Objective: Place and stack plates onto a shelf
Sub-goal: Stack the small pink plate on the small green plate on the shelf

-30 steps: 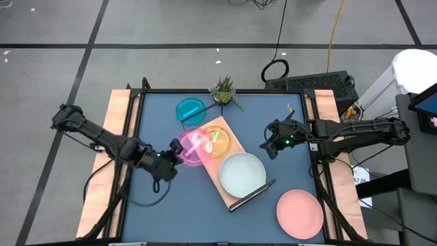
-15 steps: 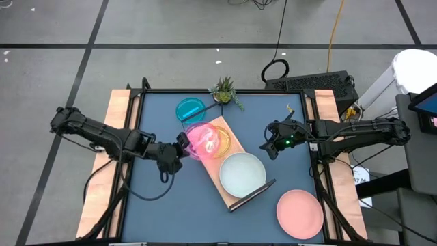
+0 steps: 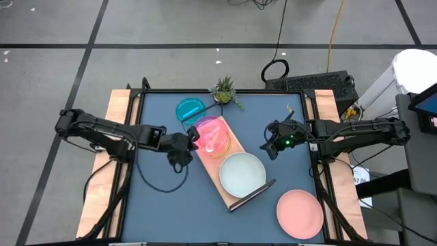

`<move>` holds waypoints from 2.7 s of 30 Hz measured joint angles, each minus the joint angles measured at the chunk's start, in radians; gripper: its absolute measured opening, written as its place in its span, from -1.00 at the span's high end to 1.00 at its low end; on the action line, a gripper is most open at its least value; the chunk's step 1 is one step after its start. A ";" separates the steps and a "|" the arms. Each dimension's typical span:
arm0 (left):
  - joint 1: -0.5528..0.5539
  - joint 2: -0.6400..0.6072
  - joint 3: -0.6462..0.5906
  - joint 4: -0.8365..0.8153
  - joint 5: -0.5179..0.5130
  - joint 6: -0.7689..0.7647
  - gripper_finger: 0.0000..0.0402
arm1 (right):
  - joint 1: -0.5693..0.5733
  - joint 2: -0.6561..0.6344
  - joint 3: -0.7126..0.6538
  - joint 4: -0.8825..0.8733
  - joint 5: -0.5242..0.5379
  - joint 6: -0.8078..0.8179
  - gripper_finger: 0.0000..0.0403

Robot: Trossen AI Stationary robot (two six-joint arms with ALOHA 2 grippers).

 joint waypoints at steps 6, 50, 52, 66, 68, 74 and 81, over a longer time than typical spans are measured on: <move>0.037 0.056 0.000 0.038 0.067 -0.003 0.99 | 0.000 0.000 0.000 -0.003 0.001 0.013 1.00; 0.107 0.201 0.000 0.129 0.198 -0.106 0.99 | 0.000 -0.001 0.000 -0.011 0.010 0.014 1.00; 0.107 0.201 0.000 0.128 0.198 -0.109 0.99 | 0.000 -0.001 0.000 -0.011 0.023 0.015 1.00; 0.135 0.201 0.000 0.127 0.197 -0.135 0.98 | 0.000 -0.001 0.000 -0.011 0.035 0.014 1.00; 0.138 0.201 0.000 0.127 0.197 -0.135 0.98 | 0.000 -0.001 0.000 -0.010 0.035 0.014 1.00; 0.137 0.201 0.000 0.127 0.220 -0.135 0.98 | 0.000 -0.001 0.000 -0.011 0.035 0.012 1.00; 0.125 0.201 0.000 0.126 0.247 -0.130 0.98 | 0.000 -0.001 0.000 -0.011 0.035 0.007 1.00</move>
